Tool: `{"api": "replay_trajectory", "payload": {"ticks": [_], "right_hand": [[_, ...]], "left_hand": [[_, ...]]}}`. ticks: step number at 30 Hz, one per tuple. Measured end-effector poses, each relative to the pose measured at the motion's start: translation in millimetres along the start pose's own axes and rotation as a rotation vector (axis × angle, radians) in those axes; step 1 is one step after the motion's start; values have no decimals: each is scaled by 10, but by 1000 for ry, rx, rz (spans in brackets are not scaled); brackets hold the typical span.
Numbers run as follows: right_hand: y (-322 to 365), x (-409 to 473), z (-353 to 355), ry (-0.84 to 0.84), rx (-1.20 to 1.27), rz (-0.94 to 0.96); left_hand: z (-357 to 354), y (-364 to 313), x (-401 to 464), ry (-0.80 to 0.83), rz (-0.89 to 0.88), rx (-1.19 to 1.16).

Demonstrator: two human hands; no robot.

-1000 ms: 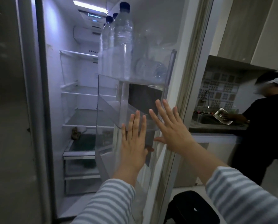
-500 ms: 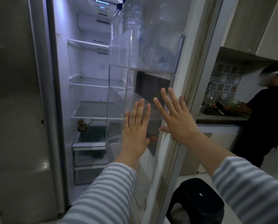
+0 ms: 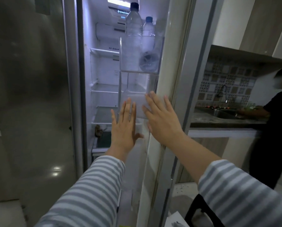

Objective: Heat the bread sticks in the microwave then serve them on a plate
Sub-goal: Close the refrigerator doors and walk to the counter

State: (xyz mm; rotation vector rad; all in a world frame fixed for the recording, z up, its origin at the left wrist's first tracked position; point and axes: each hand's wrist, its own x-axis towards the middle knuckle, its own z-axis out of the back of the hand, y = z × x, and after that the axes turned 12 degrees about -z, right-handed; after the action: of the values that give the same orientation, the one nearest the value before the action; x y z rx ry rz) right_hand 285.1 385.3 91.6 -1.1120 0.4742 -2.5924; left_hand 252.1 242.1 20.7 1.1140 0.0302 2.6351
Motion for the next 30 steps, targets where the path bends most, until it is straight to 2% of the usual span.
{"api": "replay_trajectory", "payload": {"ticks": [3,6,8,10,13,19,26,30], "right_hand": [[130,-24,55,-185,115,-6],[138,2,51,-315,247,-69],[111,29,43,-355,304,-141],[87,59,-1,-333,312,-221],[94,167,-133,-249,277,-278],[566,596,-359,-123,265,-186],[1028,859,-570,-240,467,-201],[1043,853,-980,-179,542,-297]], "left_hand": [[118,114,-67,-91,64,81],[223,101,-70,-261,21,15],[281,83,-60,-303,-16,-47],[317,80,-55,-291,-29,-124],[268,167,-76,-230,-24,-109],[182,775,-64,-122,76,-43],[-1,1103,-35,-228,-39,3],[-214,1039,34,-232,-139,-15]]}}
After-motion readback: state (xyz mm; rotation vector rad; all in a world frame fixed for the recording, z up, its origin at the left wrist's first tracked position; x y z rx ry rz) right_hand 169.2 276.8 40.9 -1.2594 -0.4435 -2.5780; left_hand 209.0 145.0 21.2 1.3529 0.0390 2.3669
